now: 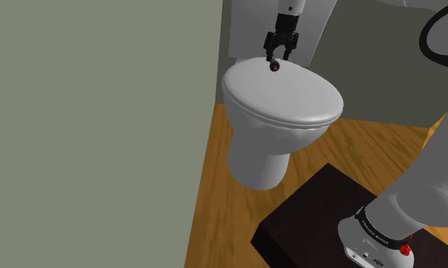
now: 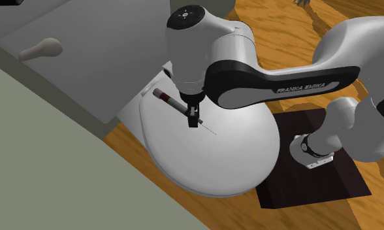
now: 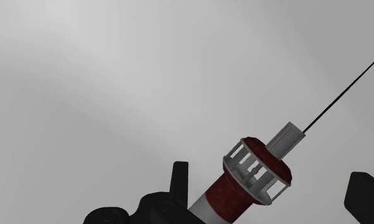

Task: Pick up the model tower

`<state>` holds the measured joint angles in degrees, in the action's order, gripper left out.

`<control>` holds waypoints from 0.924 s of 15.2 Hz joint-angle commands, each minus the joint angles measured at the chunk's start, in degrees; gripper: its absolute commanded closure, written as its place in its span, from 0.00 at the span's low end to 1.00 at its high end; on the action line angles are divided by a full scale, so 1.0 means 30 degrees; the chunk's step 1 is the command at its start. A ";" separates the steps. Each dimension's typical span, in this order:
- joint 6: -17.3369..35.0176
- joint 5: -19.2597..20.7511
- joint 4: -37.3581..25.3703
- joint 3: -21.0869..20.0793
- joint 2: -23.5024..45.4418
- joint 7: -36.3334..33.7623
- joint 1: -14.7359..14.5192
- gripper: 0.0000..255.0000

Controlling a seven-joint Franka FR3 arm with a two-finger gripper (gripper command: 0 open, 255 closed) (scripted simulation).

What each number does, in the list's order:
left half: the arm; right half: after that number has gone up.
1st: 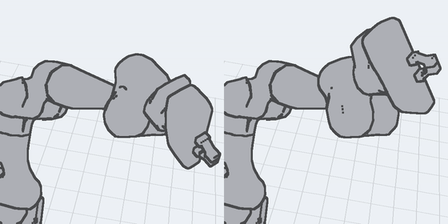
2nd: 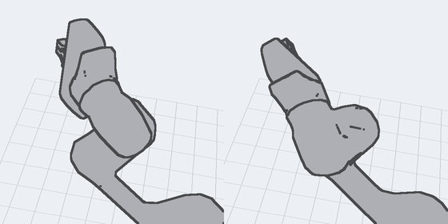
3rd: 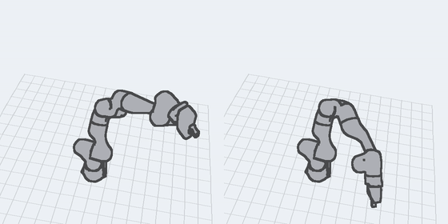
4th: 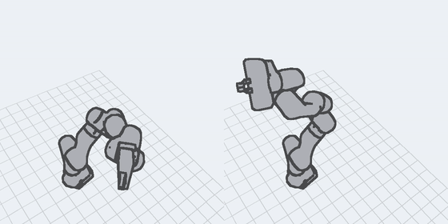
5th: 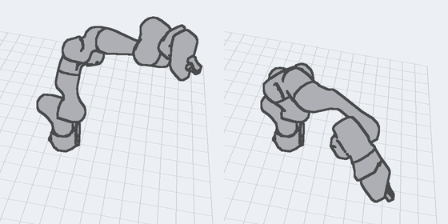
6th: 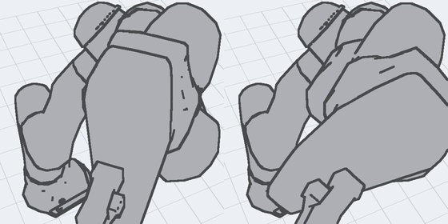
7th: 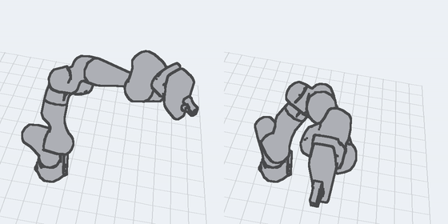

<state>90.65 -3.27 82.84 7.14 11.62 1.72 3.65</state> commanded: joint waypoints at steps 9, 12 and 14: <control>0.0731 0.0016 0.0859 -0.0018 -0.0140 -0.0018 -0.0041 1.00; 0.0718 0.0015 0.0844 -0.0016 -0.0138 -0.0012 -0.0037 1.00; 0.0433 0.0011 0.0509 -0.0014 -0.0088 -0.0021 -0.0031 1.00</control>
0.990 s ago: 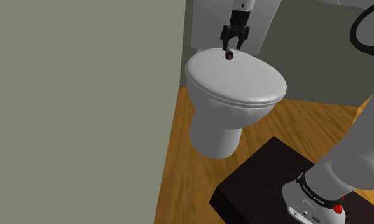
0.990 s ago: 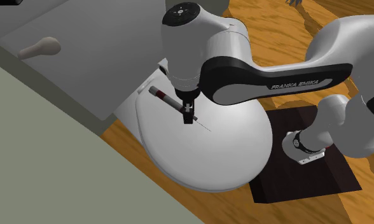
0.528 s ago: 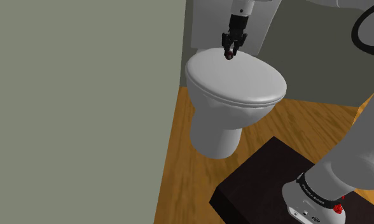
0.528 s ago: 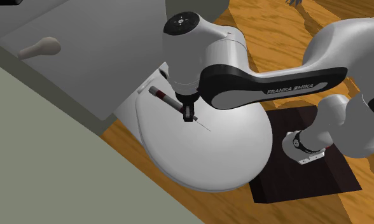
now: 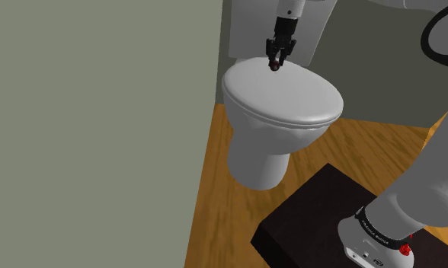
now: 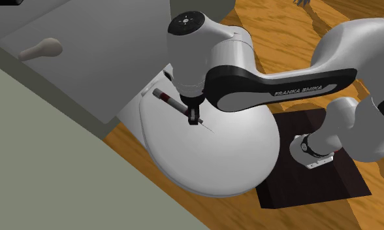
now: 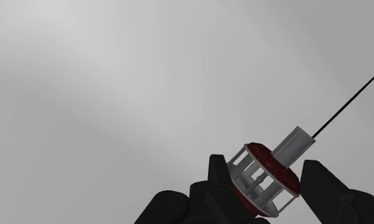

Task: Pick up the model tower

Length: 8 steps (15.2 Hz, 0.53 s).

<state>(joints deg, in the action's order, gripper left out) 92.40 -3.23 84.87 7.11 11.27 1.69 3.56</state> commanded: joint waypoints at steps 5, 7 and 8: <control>-0.1555 -0.0036 -0.1856 0.0012 0.0313 -0.0037 0.0046 1.00; -0.2140 -0.0057 -0.2599 0.0018 0.0472 -0.0045 0.0070 1.00; -0.2439 -0.0069 -0.2988 0.0021 0.0562 -0.0049 0.0083 1.00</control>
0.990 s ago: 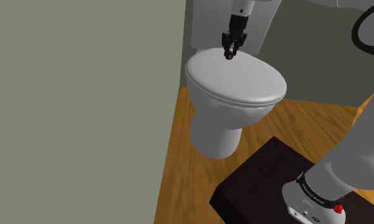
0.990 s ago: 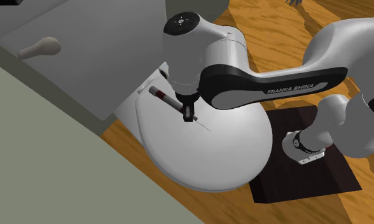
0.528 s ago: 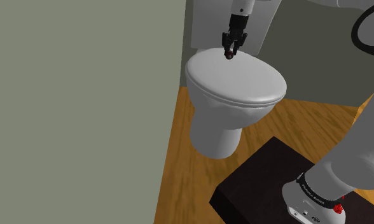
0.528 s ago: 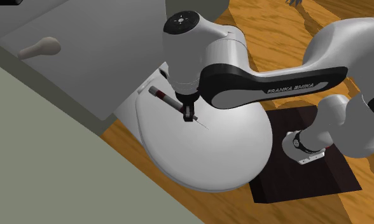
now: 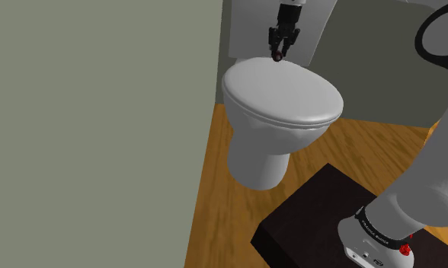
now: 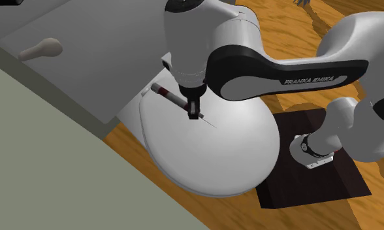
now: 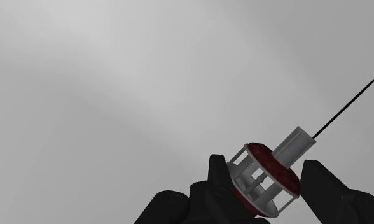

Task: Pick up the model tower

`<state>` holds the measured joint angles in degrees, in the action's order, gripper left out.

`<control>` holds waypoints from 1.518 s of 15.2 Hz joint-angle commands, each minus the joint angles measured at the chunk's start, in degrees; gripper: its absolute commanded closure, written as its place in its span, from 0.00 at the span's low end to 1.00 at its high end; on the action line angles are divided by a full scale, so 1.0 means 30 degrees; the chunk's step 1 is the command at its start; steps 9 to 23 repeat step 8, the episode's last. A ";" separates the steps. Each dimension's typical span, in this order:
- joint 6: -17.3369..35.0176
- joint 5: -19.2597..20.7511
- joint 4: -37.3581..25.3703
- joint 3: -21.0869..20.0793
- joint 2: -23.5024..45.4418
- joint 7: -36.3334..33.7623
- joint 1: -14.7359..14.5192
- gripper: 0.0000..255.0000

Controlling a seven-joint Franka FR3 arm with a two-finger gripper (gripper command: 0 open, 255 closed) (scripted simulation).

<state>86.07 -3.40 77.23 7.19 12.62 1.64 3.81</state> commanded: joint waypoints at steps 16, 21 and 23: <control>-0.2287 -0.0119 -0.3143 0.0015 0.0865 -0.0051 0.0112 1.00; -0.2287 -0.0119 -0.3143 0.0015 0.0865 -0.0051 0.0112 1.00; -0.2287 -0.0119 -0.3143 0.0015 0.0865 -0.0051 0.0112 1.00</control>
